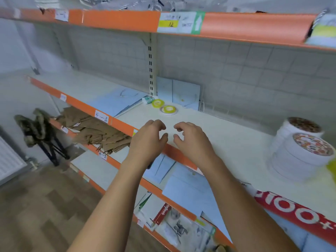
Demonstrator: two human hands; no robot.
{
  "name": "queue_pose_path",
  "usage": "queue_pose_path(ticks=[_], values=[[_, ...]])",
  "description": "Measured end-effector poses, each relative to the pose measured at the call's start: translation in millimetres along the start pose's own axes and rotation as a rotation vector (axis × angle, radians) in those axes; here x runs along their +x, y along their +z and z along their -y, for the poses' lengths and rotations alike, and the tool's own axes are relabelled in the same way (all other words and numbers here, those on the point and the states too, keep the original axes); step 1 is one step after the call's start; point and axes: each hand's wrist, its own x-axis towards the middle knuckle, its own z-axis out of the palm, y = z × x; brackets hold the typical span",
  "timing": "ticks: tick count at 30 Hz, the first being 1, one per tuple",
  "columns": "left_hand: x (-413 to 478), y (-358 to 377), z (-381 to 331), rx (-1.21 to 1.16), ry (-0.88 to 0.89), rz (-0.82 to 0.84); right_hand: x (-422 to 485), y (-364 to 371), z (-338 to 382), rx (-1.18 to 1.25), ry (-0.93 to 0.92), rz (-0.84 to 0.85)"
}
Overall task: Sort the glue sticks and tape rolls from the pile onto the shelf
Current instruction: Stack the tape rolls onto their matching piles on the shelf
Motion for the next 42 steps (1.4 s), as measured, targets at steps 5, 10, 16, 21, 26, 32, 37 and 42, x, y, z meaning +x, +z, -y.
queue_pose_path(ticks=[5,10,16,21,26,32,37,42], values=[[47.8,5.8,35.0,-0.046,0.006,0.028,48.9,26.6,6.6,-0.037,0.015,0.004],[93.5,28.2,64.2,-0.042,-0.016,0.03,96.6,43.3,-4.6,-0.082,0.025,0.016],[147.0,43.8,96.3,-0.04,-0.017,0.074,159.0,58.0,-16.7,-0.107,0.051,0.062],[189.6,49.9,122.9,-0.051,-0.007,0.098,197.1,78.2,-16.4,-0.095,0.061,0.07],[229.7,58.0,153.8,-0.038,-0.027,0.113,235.1,101.7,-7.2,-0.114,0.064,0.084],[279.2,58.1,198.5,-0.015,0.035,0.159,283.4,136.2,6.9,-0.171,0.061,0.053],[316.8,57.4,227.1,-0.136,0.162,0.193,315.1,165.1,16.5,-0.362,0.107,0.1],[341.4,66.1,231.2,-0.141,0.247,0.299,317.8,179.9,14.9,-0.428,0.133,0.102]])
